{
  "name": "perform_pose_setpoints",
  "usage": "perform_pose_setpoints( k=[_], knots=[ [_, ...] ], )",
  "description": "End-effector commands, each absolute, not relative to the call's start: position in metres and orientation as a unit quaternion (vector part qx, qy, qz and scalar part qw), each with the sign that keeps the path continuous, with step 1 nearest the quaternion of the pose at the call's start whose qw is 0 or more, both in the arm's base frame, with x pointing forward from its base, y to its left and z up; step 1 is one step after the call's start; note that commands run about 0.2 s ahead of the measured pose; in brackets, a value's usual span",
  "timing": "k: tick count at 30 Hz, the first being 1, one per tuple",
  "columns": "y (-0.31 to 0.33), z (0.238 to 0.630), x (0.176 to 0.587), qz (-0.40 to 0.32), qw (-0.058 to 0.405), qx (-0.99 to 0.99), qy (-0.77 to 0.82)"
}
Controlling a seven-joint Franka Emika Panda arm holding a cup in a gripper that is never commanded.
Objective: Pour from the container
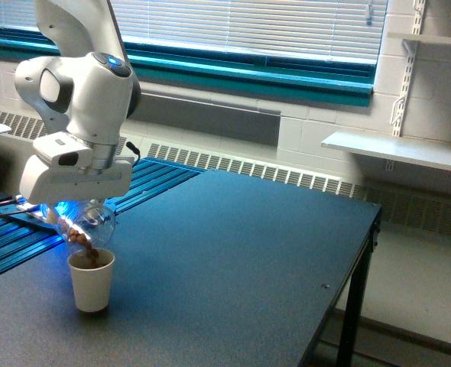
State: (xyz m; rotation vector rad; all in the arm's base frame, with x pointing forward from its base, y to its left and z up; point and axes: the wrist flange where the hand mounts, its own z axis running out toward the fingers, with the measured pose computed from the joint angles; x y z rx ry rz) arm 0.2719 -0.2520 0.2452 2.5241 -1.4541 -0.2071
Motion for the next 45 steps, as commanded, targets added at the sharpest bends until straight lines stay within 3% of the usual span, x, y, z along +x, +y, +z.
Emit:
perform_pose_setpoints(
  k=[1,45],
  knots=[
    [-0.256,0.253,0.275,-0.066,0.115,0.863,-0.487],
    [-0.263,0.267,0.264,-0.107,0.145,0.871,-0.458]
  ],
)
